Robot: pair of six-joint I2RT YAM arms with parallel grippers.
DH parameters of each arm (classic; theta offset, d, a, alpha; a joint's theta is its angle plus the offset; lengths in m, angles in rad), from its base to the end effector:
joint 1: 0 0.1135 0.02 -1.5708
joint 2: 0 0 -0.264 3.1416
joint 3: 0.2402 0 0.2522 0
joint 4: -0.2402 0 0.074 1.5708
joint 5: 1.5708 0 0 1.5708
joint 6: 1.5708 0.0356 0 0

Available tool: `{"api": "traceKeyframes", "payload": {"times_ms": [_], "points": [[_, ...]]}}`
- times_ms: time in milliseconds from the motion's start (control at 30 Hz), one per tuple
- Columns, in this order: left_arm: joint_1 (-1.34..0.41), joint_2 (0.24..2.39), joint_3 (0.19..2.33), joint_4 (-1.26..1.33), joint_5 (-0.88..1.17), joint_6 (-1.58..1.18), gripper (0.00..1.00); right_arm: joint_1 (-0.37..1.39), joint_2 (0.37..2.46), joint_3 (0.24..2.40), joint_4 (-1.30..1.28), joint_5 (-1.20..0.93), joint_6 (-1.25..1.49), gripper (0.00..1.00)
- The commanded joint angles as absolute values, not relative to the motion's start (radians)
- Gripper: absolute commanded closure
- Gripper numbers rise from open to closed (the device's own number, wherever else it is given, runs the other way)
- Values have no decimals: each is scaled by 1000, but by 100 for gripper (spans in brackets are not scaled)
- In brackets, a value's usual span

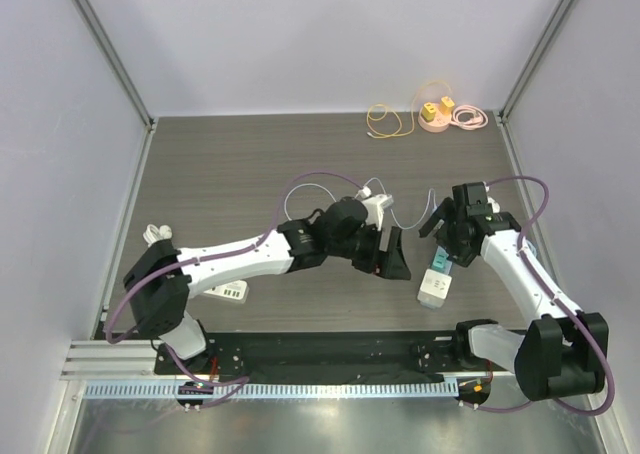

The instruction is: Pull the plug off the socket

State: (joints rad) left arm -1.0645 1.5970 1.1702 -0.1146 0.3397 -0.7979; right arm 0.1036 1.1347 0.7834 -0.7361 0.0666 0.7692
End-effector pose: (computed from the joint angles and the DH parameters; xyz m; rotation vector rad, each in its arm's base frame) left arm 0.1676 -0.3266 0.2752 0.5578 2.3825 -1.3545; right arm 0.2092 0.0194 0.2279 0.8927 2.5155 0.1975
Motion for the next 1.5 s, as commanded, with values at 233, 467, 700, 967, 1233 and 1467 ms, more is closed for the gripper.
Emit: {"api": "traceKeyframes", "payload": {"times_ms": [233, 467, 700, 967, 1233, 1467], "points": [[-1262, 1761, 1434, -264, -204, -683, 15, 107, 1011, 827, -787, 231, 842, 9], [-1334, 1962, 1664, -372, -363, -661, 9, 103, 1025, 858, -897, 314, 864, 7], [-1373, 2103, 1821, -456, -423, -658, 9, 52, 1094, 815, -931, 256, 743, 8], [-1376, 2174, 1864, -445, -376, -672, 7, -74, 1012, 788, -940, 180, 701, 9], [-1374, 2224, 1901, -459, -365, -677, 5, -87, 1025, 782, -943, 147, 692, 11], [-1350, 2230, 1887, -446, -289, -660, 14, -91, 1025, 779, -943, 87, 652, 13]]}}
